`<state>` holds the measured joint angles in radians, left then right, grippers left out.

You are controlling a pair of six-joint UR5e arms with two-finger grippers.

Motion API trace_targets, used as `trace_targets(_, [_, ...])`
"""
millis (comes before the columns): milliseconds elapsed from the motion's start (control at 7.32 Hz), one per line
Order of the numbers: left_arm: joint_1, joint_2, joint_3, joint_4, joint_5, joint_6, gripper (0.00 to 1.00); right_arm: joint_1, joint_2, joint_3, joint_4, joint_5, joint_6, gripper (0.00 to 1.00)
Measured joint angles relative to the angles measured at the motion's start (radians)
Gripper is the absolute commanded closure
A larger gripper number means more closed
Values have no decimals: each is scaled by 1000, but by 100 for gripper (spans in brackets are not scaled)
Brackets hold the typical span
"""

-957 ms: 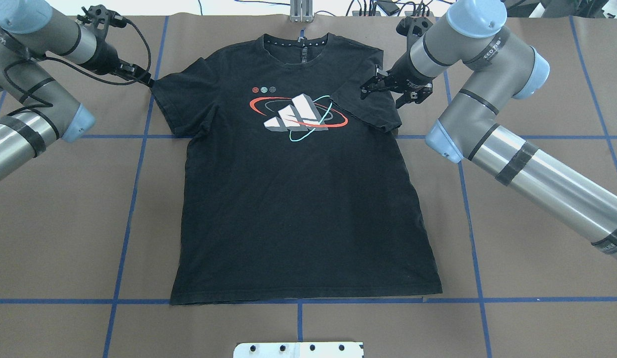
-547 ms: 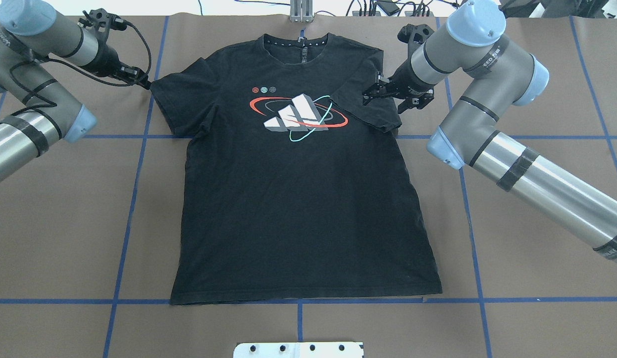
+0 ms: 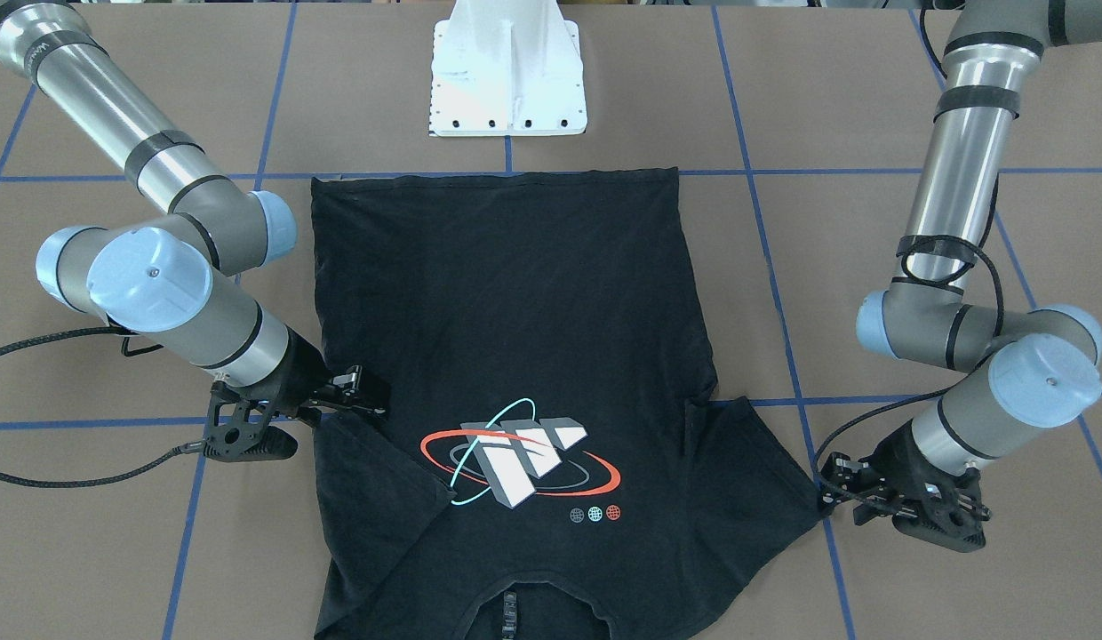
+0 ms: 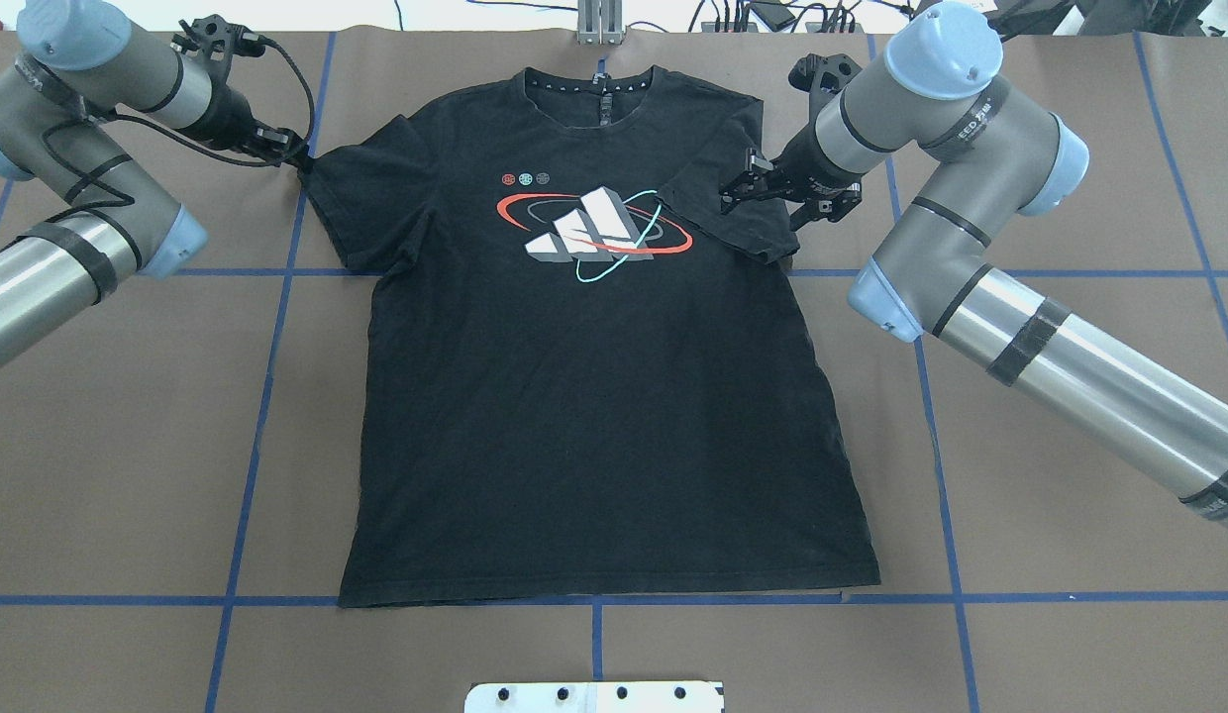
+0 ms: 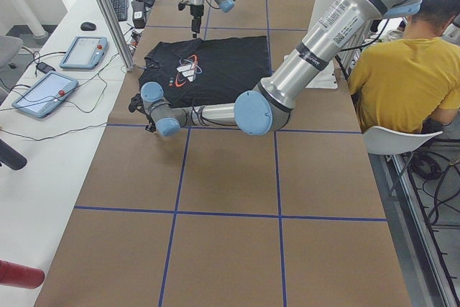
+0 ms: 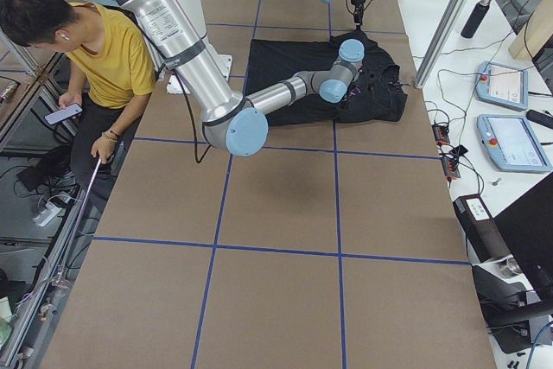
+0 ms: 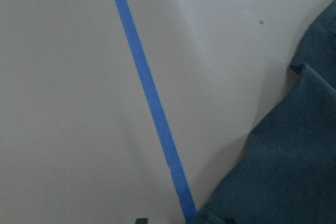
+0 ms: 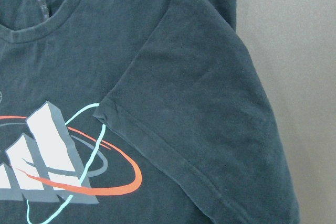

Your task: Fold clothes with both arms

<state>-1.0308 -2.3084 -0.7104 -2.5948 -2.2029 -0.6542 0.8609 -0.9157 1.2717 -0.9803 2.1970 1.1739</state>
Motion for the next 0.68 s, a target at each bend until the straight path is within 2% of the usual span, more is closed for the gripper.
trace_targets(273, [6, -1, 4, -2, 0, 0, 50, -2, -1, -2, 0, -4, 0, 1])
trace_targets(410, [8, -2, 7, -2, 0, 0, 62, -3, -1, -3, 0, -4, 0, 0])
trace_targets(547, [9, -3, 8, -2, 0, -1, 90, -3, -1, -4, 1, -5, 0, 1])
trace_targets(683, [10, -4, 9, -2, 0, 0, 100, -4, -2, -5, 1, -5, 0, 1])
